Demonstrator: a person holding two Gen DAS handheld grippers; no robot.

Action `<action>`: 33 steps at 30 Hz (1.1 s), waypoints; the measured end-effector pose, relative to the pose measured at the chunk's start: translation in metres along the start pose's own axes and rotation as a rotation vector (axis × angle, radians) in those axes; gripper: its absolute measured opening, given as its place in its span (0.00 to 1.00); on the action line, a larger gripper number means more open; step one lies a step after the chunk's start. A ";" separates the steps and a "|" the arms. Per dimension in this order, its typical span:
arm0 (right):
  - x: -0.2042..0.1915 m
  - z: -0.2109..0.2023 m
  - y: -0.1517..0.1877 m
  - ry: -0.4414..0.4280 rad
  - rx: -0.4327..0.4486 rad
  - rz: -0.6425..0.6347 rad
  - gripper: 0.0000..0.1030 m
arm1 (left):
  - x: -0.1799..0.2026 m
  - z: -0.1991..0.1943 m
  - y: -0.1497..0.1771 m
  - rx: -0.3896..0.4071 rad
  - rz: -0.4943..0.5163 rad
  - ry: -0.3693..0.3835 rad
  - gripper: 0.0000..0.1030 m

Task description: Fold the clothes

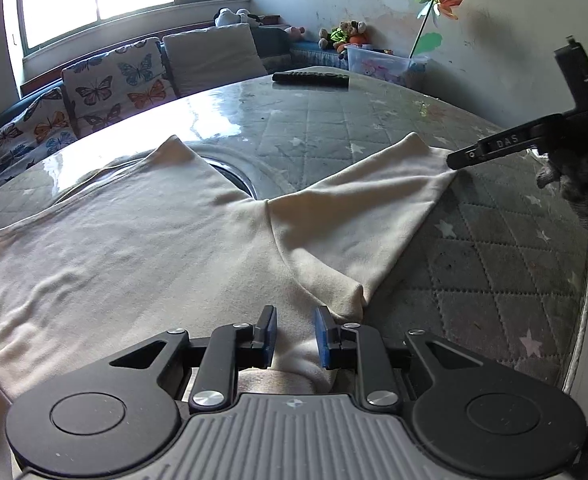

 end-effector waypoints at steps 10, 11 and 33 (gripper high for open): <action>-0.012 0.004 -0.017 0.049 0.050 -0.096 0.04 | 0.003 0.000 0.001 0.002 0.027 -0.005 0.22; -0.014 0.001 -0.022 0.058 0.070 -0.124 0.04 | 0.003 0.000 0.001 0.002 0.032 -0.005 0.22; -0.048 0.030 -0.042 -0.016 0.069 -0.184 0.18 | 0.002 -0.003 0.004 0.013 0.030 -0.005 0.23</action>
Point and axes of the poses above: each gripper's, at about its wrist camera, not at the fingertips, and z roughly the way its jaws point, x to its right, y to its underside, the point moved 6 cm from there along z, roughly the way its jaws point, and after that the axes turned 3 degrees about x, right-handed, at the moved point
